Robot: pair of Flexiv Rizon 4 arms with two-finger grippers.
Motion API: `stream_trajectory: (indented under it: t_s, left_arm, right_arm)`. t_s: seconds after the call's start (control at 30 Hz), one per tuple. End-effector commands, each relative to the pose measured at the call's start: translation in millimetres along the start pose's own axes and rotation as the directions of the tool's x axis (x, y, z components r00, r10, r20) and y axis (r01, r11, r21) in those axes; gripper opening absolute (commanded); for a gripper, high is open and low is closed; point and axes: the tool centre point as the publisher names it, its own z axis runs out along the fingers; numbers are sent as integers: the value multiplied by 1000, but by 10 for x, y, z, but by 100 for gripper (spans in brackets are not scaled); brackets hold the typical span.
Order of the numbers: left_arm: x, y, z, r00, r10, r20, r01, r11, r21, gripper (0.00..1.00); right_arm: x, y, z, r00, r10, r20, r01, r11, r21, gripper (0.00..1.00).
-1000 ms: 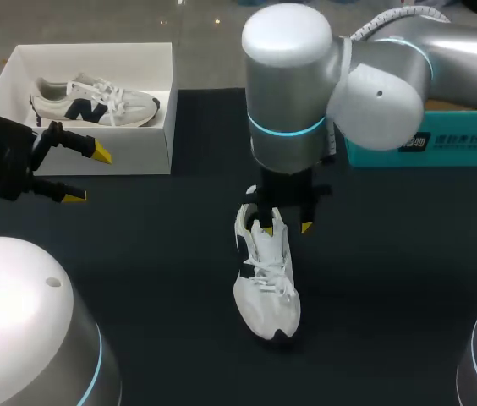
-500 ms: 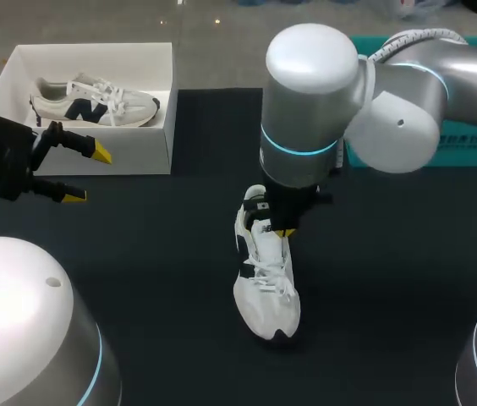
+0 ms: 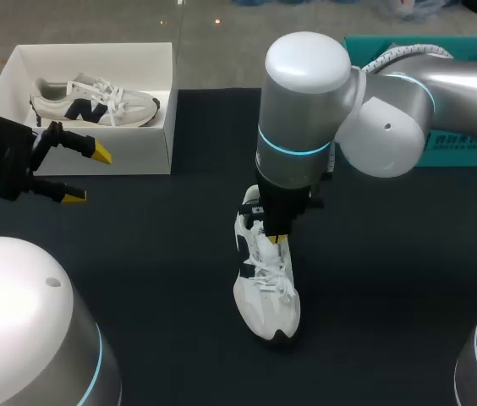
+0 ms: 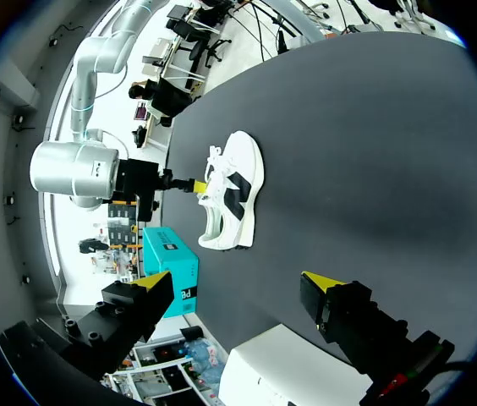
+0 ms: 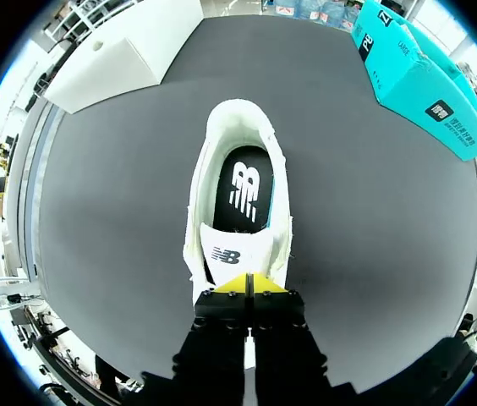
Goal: Take the shoe out of the shoebox, open the shoe tongue, remove and reinsert the insole, then place the shoe into the shoebox
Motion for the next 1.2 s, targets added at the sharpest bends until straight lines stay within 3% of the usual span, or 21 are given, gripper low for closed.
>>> stream_trajectory:
  t_s: [0.03, 0.33, 0.53, 0.7, 0.87, 0.97, 1.07, 1.2]
  left_arm:
    - [-7, -3, 1, 1000, -1, -5, 1, 1000, -1, 100]
    - [-7, -3, 1, 1000, -1, -5, 1, 1000, -1, 100]
    - [-7, -3, 1, 1000, -1, -5, 1, 1000, -1, 100]
    - [-7, -3, 1, 1000, -1, -5, 1, 1000, -1, 100]
    - [-7, -3, 1, 1000, -1, -5, 1, 1000, -1, 100]
    - [-7, -3, 1, 1000, -1, -5, 1, 1000, -1, 100]
    - [-7, -3, 1, 1000, -1, -5, 1, 1000, -1, 100]
    - [-7, -3, 1, 1000, -1, -5, 1, 1000, -1, 100]
  right_arm:
    - [61, 57, 68, 1000, -2, 4, 2, 1000, 15, 0]
    - [21, 69, -50, 1000, 1, 8, -1, 1000, -11, 0]
    - [101, 100, 102, 1000, -17, 7, 17, 1000, 18, 0]
    - [103, 113, 106, 1000, -23, 9, 22, 1000, 18, 0]
    - [29, 91, -124, 998, -56, 14, 57, 995, -84, 0]
    - [-5, 103, -201, 988, -157, -10, 153, 976, -153, 0]
    - [-12, 123, -225, 930, -356, -92, 331, 920, -211, 0]
    - [76, 59, -197, 737, -660, -147, 635, 750, -184, 0]
